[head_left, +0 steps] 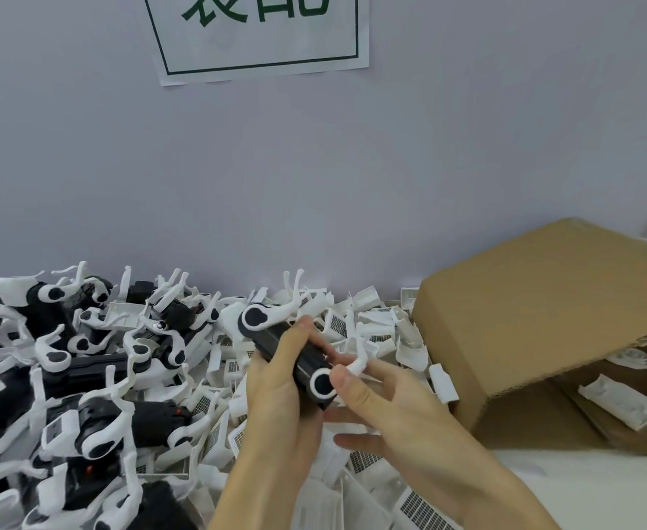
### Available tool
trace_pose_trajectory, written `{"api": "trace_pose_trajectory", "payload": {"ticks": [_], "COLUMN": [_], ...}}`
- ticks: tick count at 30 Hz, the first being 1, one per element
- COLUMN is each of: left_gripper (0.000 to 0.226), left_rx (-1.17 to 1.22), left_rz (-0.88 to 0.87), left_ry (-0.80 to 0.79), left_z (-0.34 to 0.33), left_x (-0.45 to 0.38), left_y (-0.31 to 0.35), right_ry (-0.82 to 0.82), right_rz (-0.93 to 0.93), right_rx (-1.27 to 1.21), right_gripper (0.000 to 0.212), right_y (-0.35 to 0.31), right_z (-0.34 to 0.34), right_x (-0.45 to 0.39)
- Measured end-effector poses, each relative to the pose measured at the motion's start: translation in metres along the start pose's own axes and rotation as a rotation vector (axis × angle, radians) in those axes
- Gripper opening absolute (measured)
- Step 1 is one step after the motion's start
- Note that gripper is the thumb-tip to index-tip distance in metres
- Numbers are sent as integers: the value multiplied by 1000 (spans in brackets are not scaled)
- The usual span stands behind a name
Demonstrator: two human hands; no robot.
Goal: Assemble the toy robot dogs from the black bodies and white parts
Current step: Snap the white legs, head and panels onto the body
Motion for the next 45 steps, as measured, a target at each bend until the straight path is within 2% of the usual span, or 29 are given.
{"api": "trace_pose_trajectory", "payload": {"ticks": [3,5,8,12,15,19,22,24,26,31,34,37,40,45], "left_gripper": [43,47,40,16,11,11,10,18,25,19,32,39,42,41], "left_rx": [42,-5,-19,8,-18,-29,-44,-72,-144,-508,-714,-757,-760,-767], "left_rz": [44,25,33,73,70,70,48,30,6,-113,-168,-135,-121,-117], "left_ry": [22,48,49,-7,-24,-20,-28,-29,-37,-197,-312,-346,-308,-318], "left_z": [1,3,5,1,0,3,5,6,4,-24,-40,-46,-43,-44], "left_x": [-1,-1,-1,-3,-5,-7,-8,-8,-7,7,15,17,14,18], "left_y": [-6,-7,-9,-12,-14,-15,-13,-11,-12,-19,-27,-34,-35,-31], "right_ry": [49,60,149,257,298,283,174,116,140,193,247,360,417,425], "right_rz": [56,105,184,299,349,375,304,257,257,334,313,347,385,397], "right_rx": [-56,-41,29,112,250,353,301,245,275,273,223,233,231,213], "right_gripper": [66,61,58,64,65,69,80,91,99,87,85,71,53,52], "right_y": [1,-1,-3,-9,-16,-20,-16,-15,-20,-39,-40,-45,-48,-48], "right_z": [7,5,6,11,15,17,17,19,27,30,31,40,44,42], "right_x": [-3,-3,-4,-3,1,3,-1,-2,-2,1,1,5,9,9]}}
Point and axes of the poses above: each hand's wrist, its own x-axis away from the middle knuckle, its own z-axis out of the back of the hand, y = z × x, the point moved 9 cm from there along -x, towards the middle knuckle, and after that the axes turned 9 degrees about z, right-handed, at the moved point
